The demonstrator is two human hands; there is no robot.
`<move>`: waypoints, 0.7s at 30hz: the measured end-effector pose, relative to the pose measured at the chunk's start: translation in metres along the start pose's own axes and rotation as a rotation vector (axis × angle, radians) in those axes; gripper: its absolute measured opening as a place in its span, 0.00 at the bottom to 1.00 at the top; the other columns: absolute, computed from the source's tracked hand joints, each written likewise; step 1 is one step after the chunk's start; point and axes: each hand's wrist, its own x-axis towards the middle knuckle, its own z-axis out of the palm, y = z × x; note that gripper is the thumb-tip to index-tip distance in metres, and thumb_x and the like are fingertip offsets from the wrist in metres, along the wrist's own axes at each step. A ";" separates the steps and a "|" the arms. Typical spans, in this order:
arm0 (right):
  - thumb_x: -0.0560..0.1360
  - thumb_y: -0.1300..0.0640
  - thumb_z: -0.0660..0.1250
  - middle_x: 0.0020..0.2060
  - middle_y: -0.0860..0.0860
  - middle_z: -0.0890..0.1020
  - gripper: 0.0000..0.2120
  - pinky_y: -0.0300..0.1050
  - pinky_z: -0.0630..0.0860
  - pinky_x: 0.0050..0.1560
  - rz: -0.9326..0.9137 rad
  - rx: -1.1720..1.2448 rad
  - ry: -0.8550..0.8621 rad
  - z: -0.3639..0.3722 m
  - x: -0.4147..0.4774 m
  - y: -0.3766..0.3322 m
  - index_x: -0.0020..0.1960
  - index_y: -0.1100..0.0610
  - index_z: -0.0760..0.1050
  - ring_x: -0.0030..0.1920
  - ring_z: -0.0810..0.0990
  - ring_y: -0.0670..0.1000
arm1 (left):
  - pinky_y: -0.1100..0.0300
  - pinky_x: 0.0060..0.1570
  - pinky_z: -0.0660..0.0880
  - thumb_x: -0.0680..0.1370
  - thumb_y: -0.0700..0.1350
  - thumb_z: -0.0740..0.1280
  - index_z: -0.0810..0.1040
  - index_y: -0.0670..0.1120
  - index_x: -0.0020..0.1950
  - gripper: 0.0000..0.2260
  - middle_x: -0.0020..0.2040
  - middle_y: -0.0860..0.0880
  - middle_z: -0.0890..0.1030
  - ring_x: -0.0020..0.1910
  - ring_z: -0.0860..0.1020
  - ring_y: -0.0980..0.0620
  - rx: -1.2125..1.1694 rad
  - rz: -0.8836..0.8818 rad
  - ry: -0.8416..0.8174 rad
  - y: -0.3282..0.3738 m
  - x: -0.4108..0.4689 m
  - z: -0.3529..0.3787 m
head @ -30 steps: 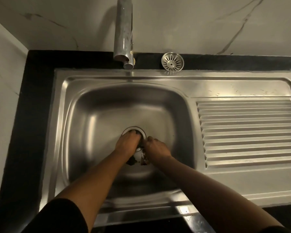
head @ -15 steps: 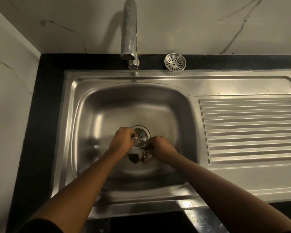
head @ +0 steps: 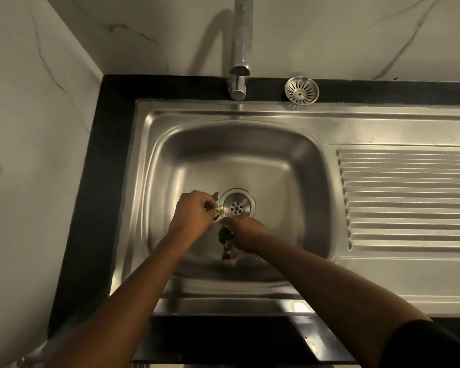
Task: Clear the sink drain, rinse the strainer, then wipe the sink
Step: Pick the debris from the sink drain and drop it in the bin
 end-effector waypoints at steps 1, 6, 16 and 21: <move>0.79 0.61 0.70 0.61 0.56 0.83 0.24 0.52 0.82 0.56 -0.013 -0.010 0.000 0.002 0.001 0.000 0.73 0.51 0.73 0.58 0.84 0.59 | 0.52 0.52 0.85 0.74 0.39 0.78 0.90 0.46 0.49 0.05 0.45 0.48 0.89 0.44 0.86 0.52 -0.005 -0.003 -0.001 0.000 -0.002 -0.002; 0.77 0.62 0.71 0.51 0.58 0.85 0.09 0.50 0.82 0.50 -0.006 -0.034 0.043 0.010 0.001 -0.004 0.58 0.57 0.81 0.51 0.85 0.60 | 0.51 0.53 0.84 0.74 0.41 0.79 0.90 0.46 0.47 0.03 0.44 0.48 0.89 0.44 0.87 0.51 -0.040 -0.028 0.007 -0.006 -0.014 -0.010; 0.73 0.58 0.75 0.44 0.50 0.86 0.06 0.43 0.75 0.45 0.116 0.256 0.389 -0.045 -0.050 0.012 0.50 0.52 0.86 0.47 0.83 0.52 | 0.52 0.51 0.85 0.72 0.42 0.81 0.89 0.48 0.45 0.04 0.41 0.52 0.88 0.40 0.86 0.55 -0.134 0.016 0.072 0.006 -0.048 -0.034; 0.72 0.59 0.76 0.34 0.47 0.84 0.02 0.43 0.77 0.40 0.105 0.420 0.518 -0.069 -0.095 0.009 0.44 0.53 0.85 0.38 0.85 0.50 | 0.55 0.49 0.86 0.73 0.40 0.80 0.89 0.48 0.45 0.04 0.38 0.52 0.88 0.38 0.88 0.55 -0.207 0.059 0.121 0.026 -0.075 -0.043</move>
